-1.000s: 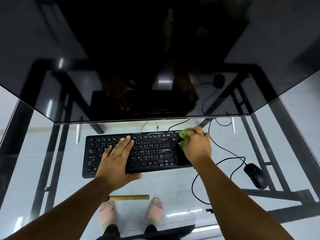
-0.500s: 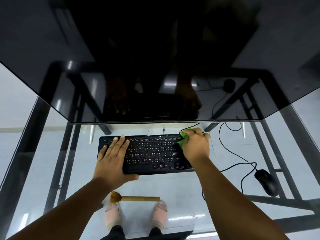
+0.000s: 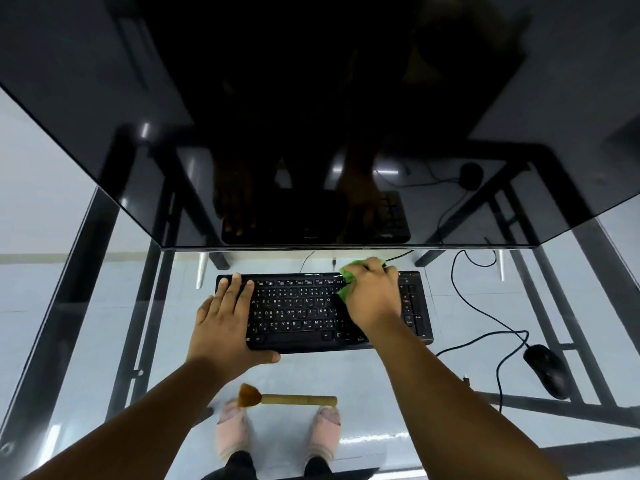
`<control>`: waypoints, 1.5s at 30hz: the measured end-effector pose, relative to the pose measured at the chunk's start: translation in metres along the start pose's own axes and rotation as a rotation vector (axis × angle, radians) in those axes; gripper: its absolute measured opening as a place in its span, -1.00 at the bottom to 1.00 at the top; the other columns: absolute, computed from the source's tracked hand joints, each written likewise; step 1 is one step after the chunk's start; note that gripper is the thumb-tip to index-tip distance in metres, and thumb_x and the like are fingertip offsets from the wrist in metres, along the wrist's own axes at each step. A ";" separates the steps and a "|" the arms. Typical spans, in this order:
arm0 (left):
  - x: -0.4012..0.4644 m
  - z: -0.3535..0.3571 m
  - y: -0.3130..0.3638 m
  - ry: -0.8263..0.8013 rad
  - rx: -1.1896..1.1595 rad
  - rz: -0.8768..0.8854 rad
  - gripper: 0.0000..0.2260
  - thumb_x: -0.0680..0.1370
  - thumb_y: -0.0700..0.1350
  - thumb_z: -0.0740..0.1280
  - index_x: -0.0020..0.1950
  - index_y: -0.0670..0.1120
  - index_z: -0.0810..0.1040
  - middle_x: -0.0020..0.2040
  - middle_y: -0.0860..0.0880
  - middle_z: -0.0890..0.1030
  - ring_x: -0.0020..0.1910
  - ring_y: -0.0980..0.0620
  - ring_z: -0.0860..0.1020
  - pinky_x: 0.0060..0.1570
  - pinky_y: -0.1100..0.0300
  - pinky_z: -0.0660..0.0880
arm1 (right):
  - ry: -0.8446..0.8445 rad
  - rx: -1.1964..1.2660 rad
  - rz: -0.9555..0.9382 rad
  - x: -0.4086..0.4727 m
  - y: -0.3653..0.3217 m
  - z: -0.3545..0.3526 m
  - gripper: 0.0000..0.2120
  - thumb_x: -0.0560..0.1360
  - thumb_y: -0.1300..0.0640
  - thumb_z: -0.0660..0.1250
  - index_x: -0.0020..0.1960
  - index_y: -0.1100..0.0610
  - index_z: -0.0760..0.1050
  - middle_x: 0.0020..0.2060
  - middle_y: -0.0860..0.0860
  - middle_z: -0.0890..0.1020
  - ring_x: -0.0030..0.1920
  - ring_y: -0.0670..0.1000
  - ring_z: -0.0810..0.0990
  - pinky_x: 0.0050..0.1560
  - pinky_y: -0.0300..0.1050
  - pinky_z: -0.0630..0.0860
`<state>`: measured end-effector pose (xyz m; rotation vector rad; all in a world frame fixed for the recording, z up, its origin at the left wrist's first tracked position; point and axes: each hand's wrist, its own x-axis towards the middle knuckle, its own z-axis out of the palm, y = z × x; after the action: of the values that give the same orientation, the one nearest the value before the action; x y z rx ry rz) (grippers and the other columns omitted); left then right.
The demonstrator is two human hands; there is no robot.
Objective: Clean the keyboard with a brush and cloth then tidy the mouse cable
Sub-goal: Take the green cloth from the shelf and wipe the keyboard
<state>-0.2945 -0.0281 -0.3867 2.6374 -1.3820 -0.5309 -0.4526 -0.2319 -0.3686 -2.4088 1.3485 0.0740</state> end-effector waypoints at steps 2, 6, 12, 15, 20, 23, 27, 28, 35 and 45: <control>0.001 -0.002 0.000 -0.004 -0.012 0.003 0.20 0.14 0.52 0.31 0.58 -0.03 -0.09 0.59 -0.03 -0.08 0.56 -0.03 -0.13 0.51 -0.01 -0.09 | -0.036 0.033 -0.118 -0.007 -0.012 0.003 -0.64 0.51 0.10 0.31 0.29 -0.10 0.52 0.26 -0.11 0.43 0.21 0.12 0.28 0.14 -0.01 0.51; 0.001 -0.005 -0.006 -0.030 -0.012 0.026 0.20 0.16 0.51 0.33 0.57 -0.02 -0.16 0.59 -0.01 -0.16 0.56 0.00 -0.18 0.50 0.03 -0.10 | 0.010 -0.002 -0.099 -0.015 0.000 0.000 -0.65 0.51 0.12 0.27 0.26 -0.11 0.53 0.24 -0.12 0.45 0.19 0.11 0.30 0.04 0.00 0.56; 0.002 -0.007 -0.015 -0.029 0.013 0.062 0.21 0.15 0.50 0.33 0.57 -0.03 -0.15 0.59 -0.01 -0.14 0.56 0.01 -0.15 0.49 0.05 -0.11 | -0.033 -0.051 -0.090 0.003 -0.030 0.012 -0.68 0.48 -0.01 0.34 0.24 -0.14 0.53 0.23 -0.09 0.46 0.21 0.11 0.33 0.15 -0.05 0.45; 0.003 -0.008 -0.015 -0.021 0.012 0.059 0.22 0.13 0.49 0.32 0.58 -0.05 -0.13 0.59 -0.01 -0.10 0.56 0.00 -0.12 0.50 0.02 -0.09 | -0.056 0.043 -0.183 -0.011 -0.049 0.015 -0.66 0.50 0.10 0.27 0.24 -0.11 0.54 0.21 -0.11 0.44 0.19 0.10 0.29 0.11 -0.02 0.50; 0.002 -0.009 -0.023 -0.032 0.022 0.074 0.22 0.13 0.47 0.36 0.58 -0.05 -0.13 0.59 0.02 -0.07 0.56 0.00 -0.15 0.50 -0.01 -0.10 | -0.034 -0.014 -0.006 -0.005 -0.035 0.005 -0.69 0.53 0.12 0.24 0.24 -0.09 0.53 0.22 -0.05 0.44 0.23 0.12 0.29 0.07 -0.05 0.48; 0.003 -0.010 -0.025 -0.042 0.004 0.077 0.23 0.13 0.46 0.39 0.58 -0.04 -0.14 0.59 0.03 -0.08 0.56 0.01 -0.14 0.49 0.02 -0.08 | -0.061 -0.074 -0.006 0.002 -0.049 0.009 -0.67 0.52 0.04 0.30 0.27 -0.06 0.52 0.24 -0.02 0.43 0.22 0.15 0.29 0.14 -0.06 0.44; 0.003 -0.011 -0.023 -0.049 -0.006 0.049 0.26 0.12 0.43 0.42 0.57 -0.04 -0.19 0.58 0.03 -0.13 0.55 0.02 -0.15 0.49 0.04 -0.04 | -0.080 0.028 -0.202 -0.008 -0.069 0.020 -0.67 0.50 0.11 0.30 0.24 -0.10 0.54 0.21 -0.11 0.44 0.20 0.11 0.29 0.15 -0.05 0.47; 0.003 -0.012 -0.023 -0.048 -0.014 0.044 0.26 0.13 0.43 0.42 0.57 -0.04 -0.20 0.58 0.02 -0.14 0.55 0.02 -0.15 0.49 0.04 -0.03 | -0.058 0.047 -0.233 -0.012 -0.067 0.021 -0.68 0.51 0.14 0.27 0.22 -0.10 0.55 0.19 -0.13 0.45 0.18 0.09 0.30 0.10 -0.05 0.49; 0.003 -0.011 -0.027 -0.065 -0.045 0.046 0.26 0.14 0.42 0.43 0.56 -0.04 -0.24 0.58 0.04 -0.20 0.55 0.04 -0.20 0.50 0.06 -0.05 | -0.031 -0.089 -0.078 -0.002 -0.056 0.013 -0.70 0.53 0.06 0.27 0.25 -0.08 0.52 0.21 -0.05 0.46 0.17 0.13 0.31 0.17 -0.06 0.41; -0.002 -0.009 -0.031 -0.062 -0.067 0.048 0.24 0.17 0.42 0.42 0.56 -0.02 -0.27 0.57 0.07 -0.26 0.54 0.08 -0.23 0.48 0.06 -0.05 | 0.114 0.087 -0.186 -0.020 -0.033 0.020 -0.65 0.50 0.28 0.21 0.10 -0.04 0.63 0.14 -0.14 0.53 0.07 0.08 0.33 0.00 -0.15 0.40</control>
<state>-0.2682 -0.0092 -0.3856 2.5485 -1.4149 -0.6460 -0.4332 -0.1928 -0.3724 -2.4834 1.1430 -0.1709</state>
